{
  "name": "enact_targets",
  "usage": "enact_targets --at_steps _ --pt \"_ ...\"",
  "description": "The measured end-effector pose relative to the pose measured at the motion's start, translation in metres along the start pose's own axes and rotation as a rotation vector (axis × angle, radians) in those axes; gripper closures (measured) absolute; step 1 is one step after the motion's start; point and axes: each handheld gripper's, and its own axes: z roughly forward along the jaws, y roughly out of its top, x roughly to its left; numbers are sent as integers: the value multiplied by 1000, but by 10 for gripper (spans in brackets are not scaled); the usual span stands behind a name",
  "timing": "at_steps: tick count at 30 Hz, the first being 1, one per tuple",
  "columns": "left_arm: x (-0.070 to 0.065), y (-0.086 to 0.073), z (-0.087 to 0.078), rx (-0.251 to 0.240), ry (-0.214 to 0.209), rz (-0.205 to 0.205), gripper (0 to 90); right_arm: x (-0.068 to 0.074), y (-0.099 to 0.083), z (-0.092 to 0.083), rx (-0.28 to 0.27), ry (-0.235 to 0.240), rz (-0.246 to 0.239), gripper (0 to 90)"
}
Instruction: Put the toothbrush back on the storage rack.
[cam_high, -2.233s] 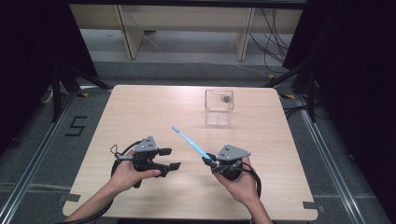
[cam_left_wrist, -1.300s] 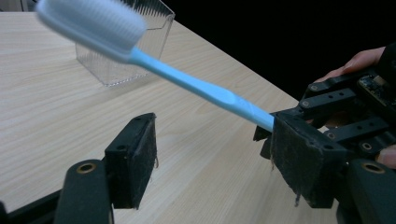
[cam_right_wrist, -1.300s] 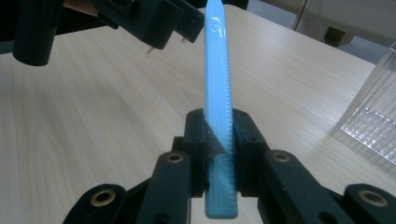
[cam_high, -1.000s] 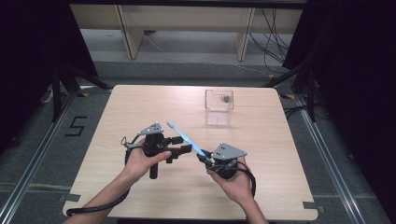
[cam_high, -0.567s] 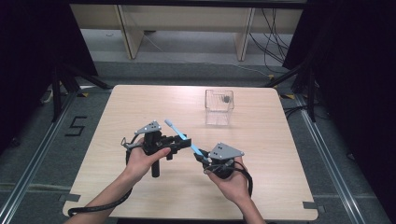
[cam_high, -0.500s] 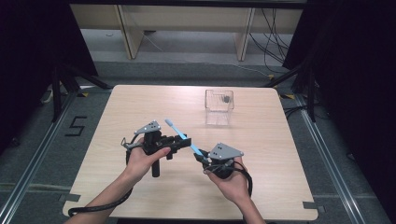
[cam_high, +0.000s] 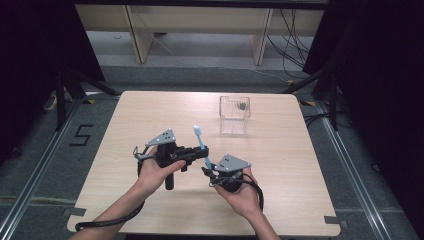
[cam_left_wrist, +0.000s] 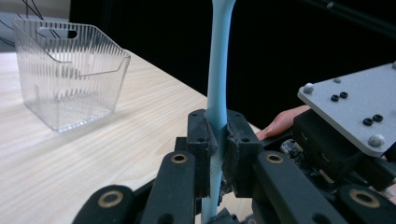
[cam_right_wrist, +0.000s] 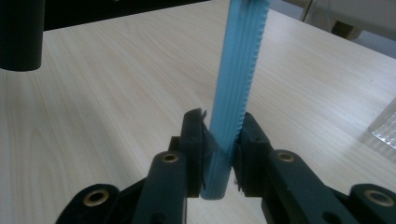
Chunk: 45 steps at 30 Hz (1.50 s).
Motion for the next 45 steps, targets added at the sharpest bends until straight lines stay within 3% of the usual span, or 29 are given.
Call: enact_targets --at_steps 7,16,18,19,21,23,30,33,37,38,39,45 --pt "2 1 -1 31 83 97 820 -6 0 -10 -17 -18 51 605" --pt "5 4 -2 43 137 161 821 -19 4 -32 -87 -74 91 594" --pt "5 4 -1 43 140 167 821 -21 7 -36 -110 -87 99 599" --pt "5 4 -1 43 140 167 822 -20 7 -38 -105 -88 135 603" --pt "5 5 -1 47 142 179 822 -23 9 -40 -123 -98 114 611" --pt "6 6 -1 44 141 189 822 -24 10 -40 -127 -94 139 615" --pt "5 6 -3 39 145 200 823 -25 11 -41 -146 -92 156 631" --pt "5 5 -2 36 143 204 823 -25 15 -42 -175 -104 145 639" --pt "2 5 -1 43 147 220 824 -22 23 -44 -235 -96 172 658" --pt "1 5 -1 42 148 223 823 -23 26 -46 -247 -110 150 665" --pt "1 6 0 39 149 227 824 -21 29 -47 -244 -85 190 672" --pt "-3 5 2 42 149 239 824 -17 46 -51 -290 -71 181 692"
